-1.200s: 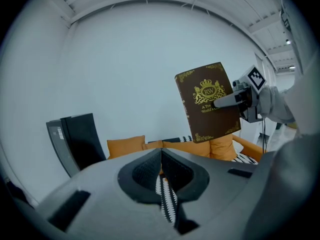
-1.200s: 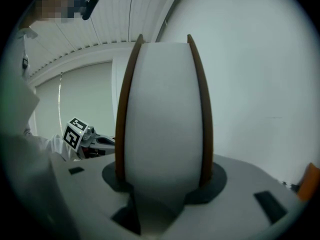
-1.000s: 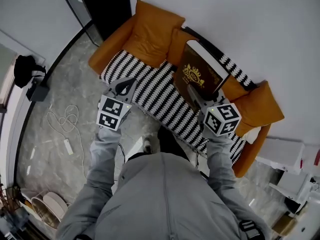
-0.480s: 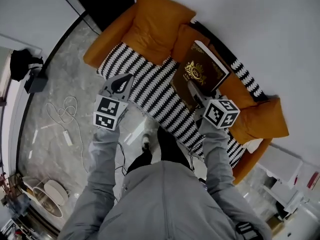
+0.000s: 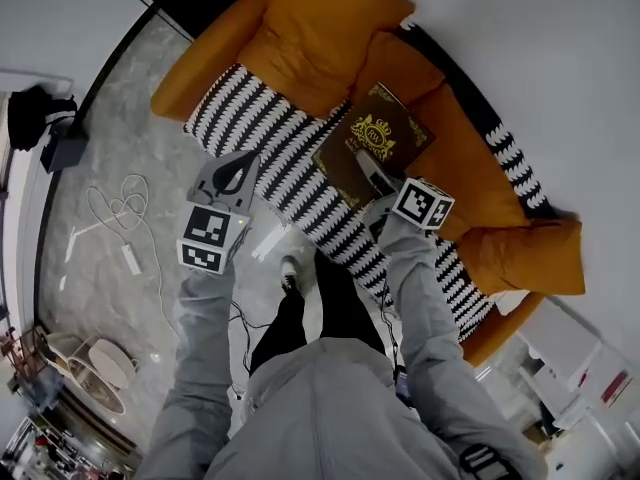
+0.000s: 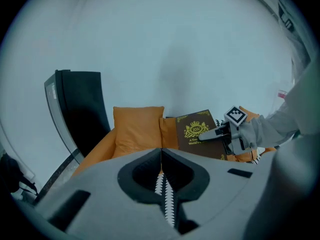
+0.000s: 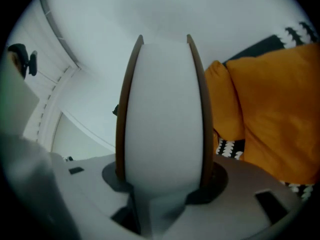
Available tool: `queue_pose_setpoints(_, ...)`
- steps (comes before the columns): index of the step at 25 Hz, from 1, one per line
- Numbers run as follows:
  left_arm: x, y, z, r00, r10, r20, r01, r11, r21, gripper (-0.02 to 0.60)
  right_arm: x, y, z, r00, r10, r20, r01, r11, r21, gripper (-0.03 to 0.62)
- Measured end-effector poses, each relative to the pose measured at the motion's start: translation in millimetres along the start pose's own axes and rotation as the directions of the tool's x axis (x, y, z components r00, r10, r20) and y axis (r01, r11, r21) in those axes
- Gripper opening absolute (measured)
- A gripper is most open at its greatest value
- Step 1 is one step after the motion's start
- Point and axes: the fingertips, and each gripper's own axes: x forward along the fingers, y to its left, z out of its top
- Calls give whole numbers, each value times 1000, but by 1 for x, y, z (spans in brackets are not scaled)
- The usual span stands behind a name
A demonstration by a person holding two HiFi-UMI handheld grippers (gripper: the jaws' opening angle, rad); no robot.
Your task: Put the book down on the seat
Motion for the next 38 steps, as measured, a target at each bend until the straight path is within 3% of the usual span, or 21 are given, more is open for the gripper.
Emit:
queue_pose_setpoints(7, 25, 6, -40, 998, -4, -69, 3, 1000, -22, 26, 60, -85, -41, 998, -48, -52, 58, 972, 229, 235)
queue_pose_setpoints(17, 57, 13, -82, 989, 3, -145, -10, 999, -50, 26, 134, -171, -89, 979, -40, -199, 106, 937, 332, 236)
queue_pose_setpoints(23, 78, 12, -105, 984, -9, -175, -7, 996, -89, 26, 164, -197, -108, 972, -33, -233, 128, 905, 406, 240)
queue_pose_setpoints(28, 77, 7, -112, 983, -29, -183, 11, 995, -97, 26, 161, -210, -127, 956, -91, -279, 197, 903, 382, 283)
queue_pose_setpoints(32, 72, 9, -109, 984, -30, -176, 15, 996, -88, 26, 150, -215, -141, 932, -120, -342, 235, 918, 320, 288)
queue_pose_setpoints(38, 48, 7, -108, 985, -29, -169, 18, 997, -70, 26, 111, -219, -157, 920, -168, -353, 284, 907, 309, 293)
